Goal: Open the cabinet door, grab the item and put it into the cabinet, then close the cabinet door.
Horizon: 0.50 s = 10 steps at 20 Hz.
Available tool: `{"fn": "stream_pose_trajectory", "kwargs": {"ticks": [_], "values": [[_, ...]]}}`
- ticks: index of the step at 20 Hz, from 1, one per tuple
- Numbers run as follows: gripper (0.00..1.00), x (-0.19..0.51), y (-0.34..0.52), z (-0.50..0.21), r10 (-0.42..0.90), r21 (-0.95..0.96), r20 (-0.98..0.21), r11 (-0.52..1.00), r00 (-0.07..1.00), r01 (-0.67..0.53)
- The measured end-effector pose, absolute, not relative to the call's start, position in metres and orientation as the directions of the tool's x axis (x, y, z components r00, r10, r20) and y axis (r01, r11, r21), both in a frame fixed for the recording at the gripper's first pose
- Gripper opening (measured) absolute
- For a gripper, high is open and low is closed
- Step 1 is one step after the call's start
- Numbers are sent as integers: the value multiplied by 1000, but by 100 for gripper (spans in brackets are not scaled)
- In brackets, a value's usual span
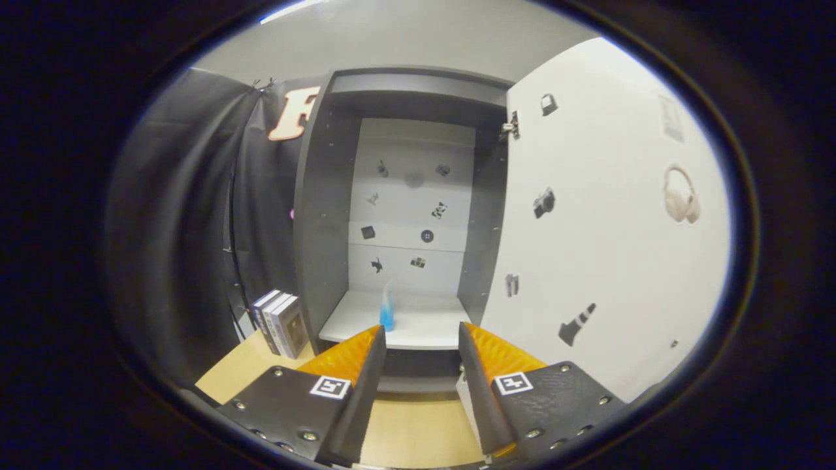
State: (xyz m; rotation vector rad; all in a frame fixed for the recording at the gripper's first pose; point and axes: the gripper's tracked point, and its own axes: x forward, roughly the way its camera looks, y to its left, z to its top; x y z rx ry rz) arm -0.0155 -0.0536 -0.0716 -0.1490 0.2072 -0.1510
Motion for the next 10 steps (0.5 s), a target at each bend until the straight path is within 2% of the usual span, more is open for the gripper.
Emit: {"fn": "stream_pose_trajectory", "kwargs": {"ticks": [10], "values": [[66, -118, -149, -38, -411, -145, -112, 907, 905, 395]]}}
